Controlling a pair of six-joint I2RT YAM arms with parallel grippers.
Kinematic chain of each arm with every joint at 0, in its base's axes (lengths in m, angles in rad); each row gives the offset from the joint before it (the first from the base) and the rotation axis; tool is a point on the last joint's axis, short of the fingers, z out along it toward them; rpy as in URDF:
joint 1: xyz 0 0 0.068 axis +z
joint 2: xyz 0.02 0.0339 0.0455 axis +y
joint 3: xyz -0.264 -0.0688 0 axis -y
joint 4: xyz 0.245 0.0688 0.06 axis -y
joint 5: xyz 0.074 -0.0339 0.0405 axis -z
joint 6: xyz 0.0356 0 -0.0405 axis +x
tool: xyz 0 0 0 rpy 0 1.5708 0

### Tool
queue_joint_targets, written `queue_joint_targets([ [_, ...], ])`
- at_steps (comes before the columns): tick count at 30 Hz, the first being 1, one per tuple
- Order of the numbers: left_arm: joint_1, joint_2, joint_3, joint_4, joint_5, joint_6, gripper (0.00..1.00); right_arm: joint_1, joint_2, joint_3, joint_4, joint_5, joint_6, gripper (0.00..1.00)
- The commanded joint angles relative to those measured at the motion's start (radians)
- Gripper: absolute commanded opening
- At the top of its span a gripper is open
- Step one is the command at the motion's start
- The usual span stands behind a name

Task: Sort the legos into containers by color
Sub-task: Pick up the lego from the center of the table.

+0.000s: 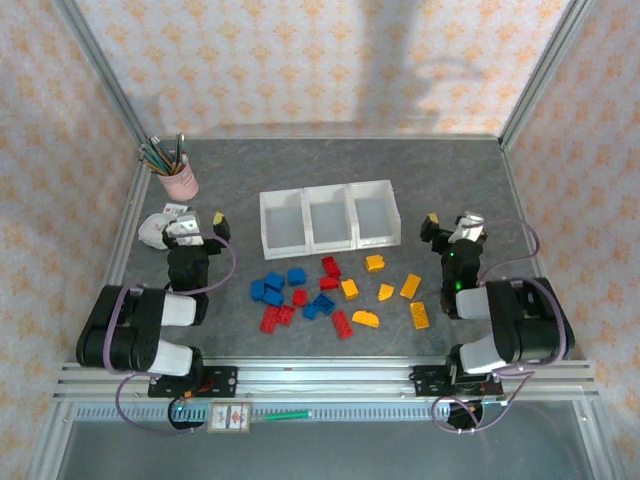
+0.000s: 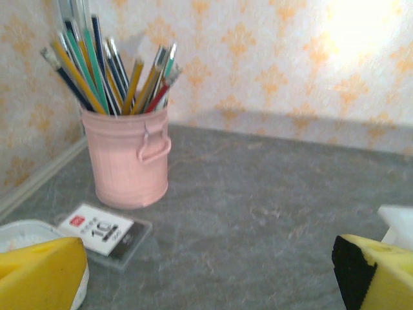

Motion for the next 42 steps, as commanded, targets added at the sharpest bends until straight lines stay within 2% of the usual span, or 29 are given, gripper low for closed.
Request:
queue_joint_targets([
  [1, 0.010, -0.103, 0.022, -0.147, 0.012, -0.035, 0.99, -0.007, -0.104, 0.039, -0.145, 0.051, 0.051, 1.00],
  [4, 0.008, -0.199, 0.031, -0.224, 0.031, -0.089, 0.99, -0.007, -0.189, 0.096, -0.309, 0.022, 0.107, 1.00],
  [10, 0.009, -0.355, 0.038, -0.337, 0.004, -0.267, 0.99, -0.007, -0.303, 0.166, -0.493, -0.112, 0.236, 1.00],
  [12, 0.011, -0.398, 0.048, -0.399, -0.038, -0.371, 0.99, -0.007, -0.328, 0.183, -0.546, -0.124, 0.337, 1.00],
  [14, 0.010, -0.435, 0.049, -0.457, -0.083, -0.476, 0.99, -0.007, -0.342, 0.213, -0.674, -0.087, 0.459, 1.00],
  [16, 0.010, -0.462, 0.023, -0.460, -0.104, -0.548, 0.99, -0.007, -0.340, 0.208, -0.733, -0.085, 0.540, 1.00],
  [18, 0.011, -0.480, 0.004, -0.458, -0.091, -0.601, 0.99, -0.007, -0.334, 0.200, -0.728, -0.142, 0.522, 1.00],
  [20, 0.012, -0.491, 0.018, -0.529, -0.082, -0.633, 0.99, -0.007, -0.320, 0.213, -0.763, -0.152, 0.520, 1.00],
  [25, 0.012, -0.523, 0.099, -0.755, 0.014, -0.651, 0.99, 0.015, -0.296, 0.241, -0.818, -0.216, 0.498, 1.00],
  [28, 0.009, -0.540, 0.132, -0.848, 0.106, -0.649, 0.99, 0.068, -0.274, 0.286, -0.887, -0.189, 0.467, 1.00],
  [32, -0.008, -0.549, 0.172, -0.977, 0.205, -0.649, 0.99, 0.146, -0.240, 0.341, -0.949, -0.223, 0.450, 1.00],
  [35, -0.069, -0.557, 0.208, -1.088, 0.230, -0.635, 0.99, 0.216, -0.219, 0.371, -0.993, -0.248, 0.434, 1.00],
  [42, -0.248, -0.541, 0.298, -1.334, 0.205, -0.605, 0.99, 0.424, -0.148, 0.446, -1.106, -0.205, 0.388, 1.00],
])
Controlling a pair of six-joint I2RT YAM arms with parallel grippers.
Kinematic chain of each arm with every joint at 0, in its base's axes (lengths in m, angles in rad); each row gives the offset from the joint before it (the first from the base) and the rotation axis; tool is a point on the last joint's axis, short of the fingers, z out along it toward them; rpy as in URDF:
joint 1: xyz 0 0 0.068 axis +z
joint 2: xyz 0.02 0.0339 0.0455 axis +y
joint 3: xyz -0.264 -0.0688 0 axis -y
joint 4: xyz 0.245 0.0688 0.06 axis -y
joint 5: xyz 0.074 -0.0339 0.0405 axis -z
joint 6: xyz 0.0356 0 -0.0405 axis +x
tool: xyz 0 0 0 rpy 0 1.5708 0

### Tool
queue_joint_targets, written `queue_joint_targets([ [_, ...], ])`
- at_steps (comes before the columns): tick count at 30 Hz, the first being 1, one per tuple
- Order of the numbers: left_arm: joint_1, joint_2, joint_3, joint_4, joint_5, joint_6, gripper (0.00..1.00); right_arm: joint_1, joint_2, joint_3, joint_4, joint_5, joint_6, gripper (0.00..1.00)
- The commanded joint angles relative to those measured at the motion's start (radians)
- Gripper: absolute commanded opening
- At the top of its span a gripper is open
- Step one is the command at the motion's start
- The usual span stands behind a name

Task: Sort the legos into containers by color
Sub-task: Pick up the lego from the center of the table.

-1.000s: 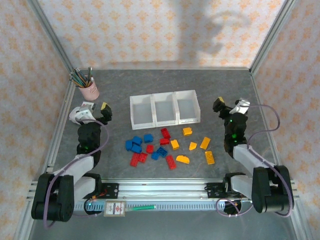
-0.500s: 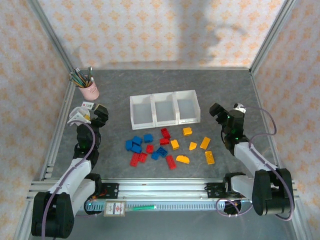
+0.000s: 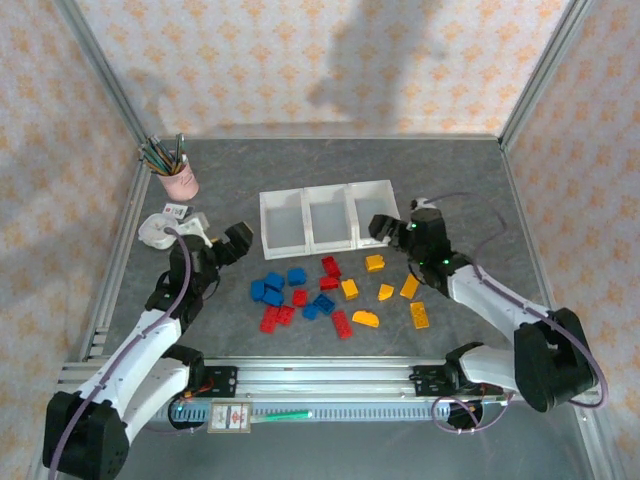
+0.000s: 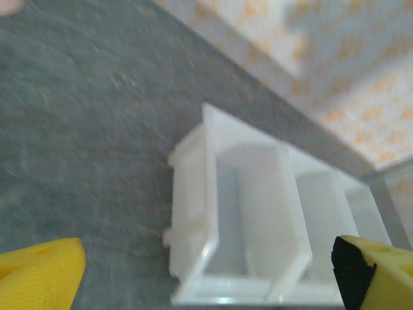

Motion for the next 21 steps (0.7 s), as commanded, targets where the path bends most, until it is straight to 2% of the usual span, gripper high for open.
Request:
queue_joint_targets([
  [1, -0.052, 0.005, 0.065, -0.188, 0.012, 0.020, 0.99, 0.089, 0.027, 0.048, -0.103, 0.027, -0.040, 1.00],
  [12, -0.286, 0.097, 0.157, -0.399, -0.077, 0.039, 0.97, 0.335, 0.078, 0.075, -0.170, 0.076, 0.002, 1.00],
  [17, -0.361, 0.202, 0.196, -0.447, -0.088, 0.101, 0.88, 0.410, 0.101, 0.078, -0.165, 0.107, 0.060, 1.00],
  [21, -0.412, 0.303, 0.224, -0.456, -0.110, 0.132, 0.85, 0.450, 0.099, 0.063, -0.114, 0.100, 0.098, 1.00],
])
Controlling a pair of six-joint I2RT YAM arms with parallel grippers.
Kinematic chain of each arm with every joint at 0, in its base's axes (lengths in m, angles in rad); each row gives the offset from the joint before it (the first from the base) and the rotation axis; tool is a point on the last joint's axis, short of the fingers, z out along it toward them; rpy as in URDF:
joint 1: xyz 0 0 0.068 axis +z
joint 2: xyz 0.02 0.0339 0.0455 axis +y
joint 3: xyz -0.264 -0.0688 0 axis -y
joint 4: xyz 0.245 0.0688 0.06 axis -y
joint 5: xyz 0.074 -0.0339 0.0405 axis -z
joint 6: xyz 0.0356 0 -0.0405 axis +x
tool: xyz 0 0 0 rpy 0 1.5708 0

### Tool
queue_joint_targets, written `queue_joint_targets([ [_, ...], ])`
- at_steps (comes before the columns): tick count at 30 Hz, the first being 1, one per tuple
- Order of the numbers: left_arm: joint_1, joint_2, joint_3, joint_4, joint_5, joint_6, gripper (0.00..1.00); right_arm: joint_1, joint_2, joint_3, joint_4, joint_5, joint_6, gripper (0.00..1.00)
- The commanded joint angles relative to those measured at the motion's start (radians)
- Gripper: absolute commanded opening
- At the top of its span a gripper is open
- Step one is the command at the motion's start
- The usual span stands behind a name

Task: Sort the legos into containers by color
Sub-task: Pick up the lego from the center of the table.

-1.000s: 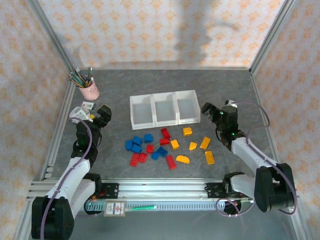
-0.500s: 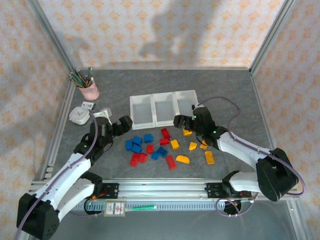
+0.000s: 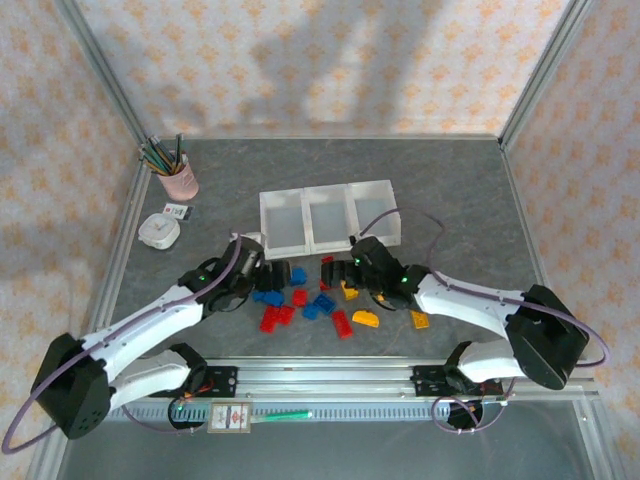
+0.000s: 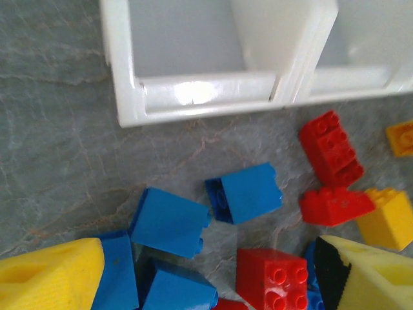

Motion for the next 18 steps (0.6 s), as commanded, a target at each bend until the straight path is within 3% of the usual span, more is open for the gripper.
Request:
queue_joint_targets([
  [1, -0.036, 0.073, 0.049, -0.064, -0.063, 0.058, 0.84, 0.029, 0.008, 0.019, 0.026, 0.041, 0.055, 1.00],
  [12, -0.047, 0.292, 0.144, -0.086, -0.182, 0.129, 0.70, 0.032, -0.012, 0.001, 0.060, 0.039, 0.088, 1.00],
  [18, -0.047, 0.348, 0.167, -0.070, -0.175, 0.158, 0.67, 0.032, -0.012, 0.002, 0.052, 0.039, 0.091, 1.00],
])
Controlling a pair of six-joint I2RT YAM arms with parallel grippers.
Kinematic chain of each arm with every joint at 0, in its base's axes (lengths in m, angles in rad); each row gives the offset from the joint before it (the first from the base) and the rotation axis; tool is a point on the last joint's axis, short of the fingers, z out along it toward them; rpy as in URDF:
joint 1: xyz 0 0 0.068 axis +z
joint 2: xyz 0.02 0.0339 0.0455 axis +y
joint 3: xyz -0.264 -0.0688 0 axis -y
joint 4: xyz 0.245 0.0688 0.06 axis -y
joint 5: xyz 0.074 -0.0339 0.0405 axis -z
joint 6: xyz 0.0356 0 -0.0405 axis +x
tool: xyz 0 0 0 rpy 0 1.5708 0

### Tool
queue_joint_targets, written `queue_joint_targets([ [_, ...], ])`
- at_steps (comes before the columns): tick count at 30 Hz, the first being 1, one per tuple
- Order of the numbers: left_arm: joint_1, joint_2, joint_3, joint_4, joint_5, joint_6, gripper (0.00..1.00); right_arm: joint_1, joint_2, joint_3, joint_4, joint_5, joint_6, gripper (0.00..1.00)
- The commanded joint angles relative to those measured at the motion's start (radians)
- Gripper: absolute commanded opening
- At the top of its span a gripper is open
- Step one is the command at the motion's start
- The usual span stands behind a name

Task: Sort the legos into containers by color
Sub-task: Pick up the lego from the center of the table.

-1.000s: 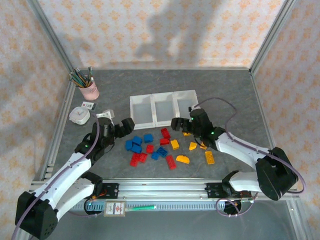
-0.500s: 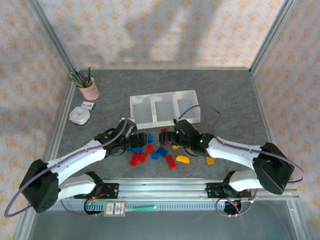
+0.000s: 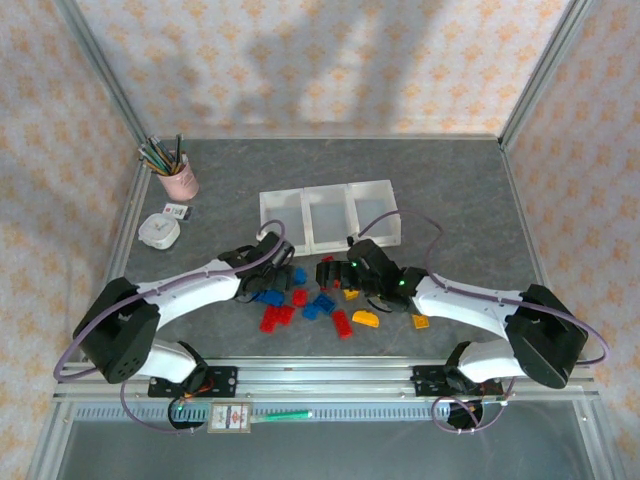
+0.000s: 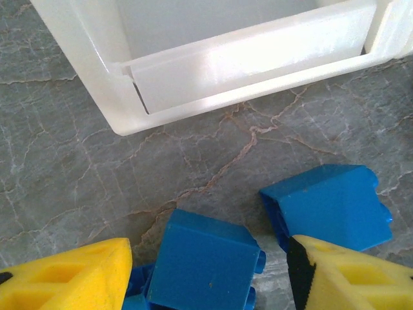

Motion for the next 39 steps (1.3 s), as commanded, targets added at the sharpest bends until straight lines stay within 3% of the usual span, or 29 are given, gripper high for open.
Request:
queue_joint_targets([
  [1, -0.004, 0.024, 0.035, -0.020, -0.020, 0.042, 0.67, 0.003, -0.015, 0.002, 0.018, 0.031, 0.020, 1.00],
  [9, -0.004, 0.057, 0.034, -0.019, 0.025, 0.044, 0.66, 0.004, -0.013, -0.002, 0.022, 0.035, 0.027, 1.00],
  [22, -0.017, 0.132, 0.048, -0.032, 0.028, 0.033, 0.57, 0.003, -0.005, -0.001, 0.023, 0.035, 0.033, 1.00],
  [30, -0.038, 0.137, 0.050, -0.099, -0.042, -0.003, 0.57, 0.003, -0.007, 0.003, 0.017, 0.038, 0.032, 1.00],
  [39, -0.049, 0.088, 0.010, -0.128, -0.044, -0.042, 0.60, 0.004, -0.007, 0.005, 0.019, 0.041, 0.029, 1.00],
])
